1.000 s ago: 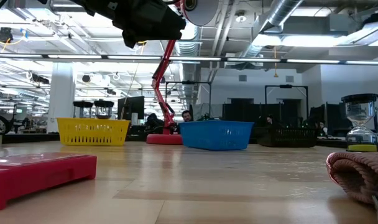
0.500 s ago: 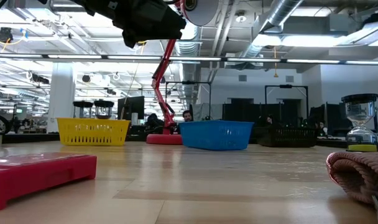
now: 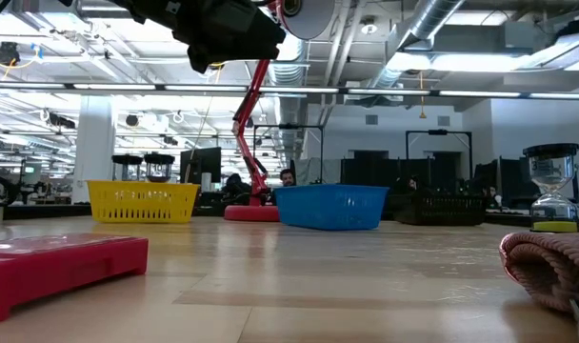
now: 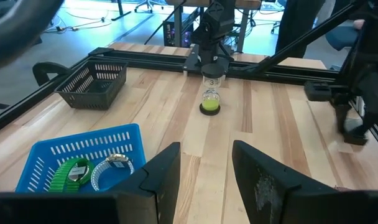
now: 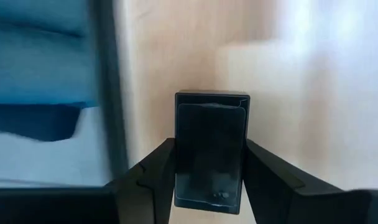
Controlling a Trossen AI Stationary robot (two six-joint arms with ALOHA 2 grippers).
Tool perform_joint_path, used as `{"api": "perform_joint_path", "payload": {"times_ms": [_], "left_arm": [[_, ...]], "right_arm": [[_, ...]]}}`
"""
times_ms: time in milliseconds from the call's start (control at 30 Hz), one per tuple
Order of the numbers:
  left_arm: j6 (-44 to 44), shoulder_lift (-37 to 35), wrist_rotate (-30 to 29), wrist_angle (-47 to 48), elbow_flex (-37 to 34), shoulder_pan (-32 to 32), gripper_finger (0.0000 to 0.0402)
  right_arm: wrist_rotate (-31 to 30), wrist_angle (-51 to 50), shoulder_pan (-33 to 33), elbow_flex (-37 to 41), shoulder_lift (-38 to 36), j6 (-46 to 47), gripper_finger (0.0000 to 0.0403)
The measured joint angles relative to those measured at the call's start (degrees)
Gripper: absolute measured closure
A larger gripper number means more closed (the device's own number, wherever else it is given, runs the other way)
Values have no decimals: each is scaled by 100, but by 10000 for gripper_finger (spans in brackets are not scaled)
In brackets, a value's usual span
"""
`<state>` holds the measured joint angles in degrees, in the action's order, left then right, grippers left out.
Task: Pick & Place Office items
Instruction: Put the black digital clock into the black bin
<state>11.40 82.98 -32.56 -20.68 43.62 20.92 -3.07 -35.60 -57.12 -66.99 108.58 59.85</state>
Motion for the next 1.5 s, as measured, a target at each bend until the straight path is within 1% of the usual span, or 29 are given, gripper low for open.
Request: {"api": "perform_joint_path", "payload": {"times_ms": [100, 233, 400, 467, 533, 633, 700, 867, 967, 1200, 1333, 1500], "left_arm": [[0, 0, 2, -2, 0, 0, 262], [0, 0, 0, -9, 0, 1, 262], [0, 0, 1, -27, 0, -1, 262], [0, 0, 1, -31, 0, -2, 262], [0, 0, 1, -37, 0, -1, 262], [0, 1, 0, -44, 0, 0, 262], [0, 0, 2, -45, 0, -2, 262], [0, 0, 0, -43, 0, -1, 262], [0, 0, 0, -43, 0, -2, 262], [0, 0, 2, -43, 1, -1, 262], [0, 1, 2, -43, 1, -2, 262], [0, 2, 2, -43, 0, -2, 262]], "right_arm": [[-206, -124, 141, -9, -335, -266, 257], [-620, -603, 379, -12, -865, -362, 255], [-1508, -1247, 869, -22, -1689, -699, 252], [-1733, -1442, 1134, -18, -2001, -1161, 252], [-1760, -1612, 1458, -21, -2327, -1722, 252], [-1869, -1914, 2093, -21, -2729, -2333, 251], [-2016, -2164, 2568, -21, -2976, -2551, 251], [-2053, -2891, 3759, -15, -3446, -2690, 251], [-2265, -2929, 4408, 118, -3663, -2788, 251], [-2109, -2873, 5809, 277, -3726, -3432, 251], [-1811, -2752, 6336, 278, -3622, -3818, 251], [-1610, -2362, 6905, 269, -3485, -4053, 251]]}}
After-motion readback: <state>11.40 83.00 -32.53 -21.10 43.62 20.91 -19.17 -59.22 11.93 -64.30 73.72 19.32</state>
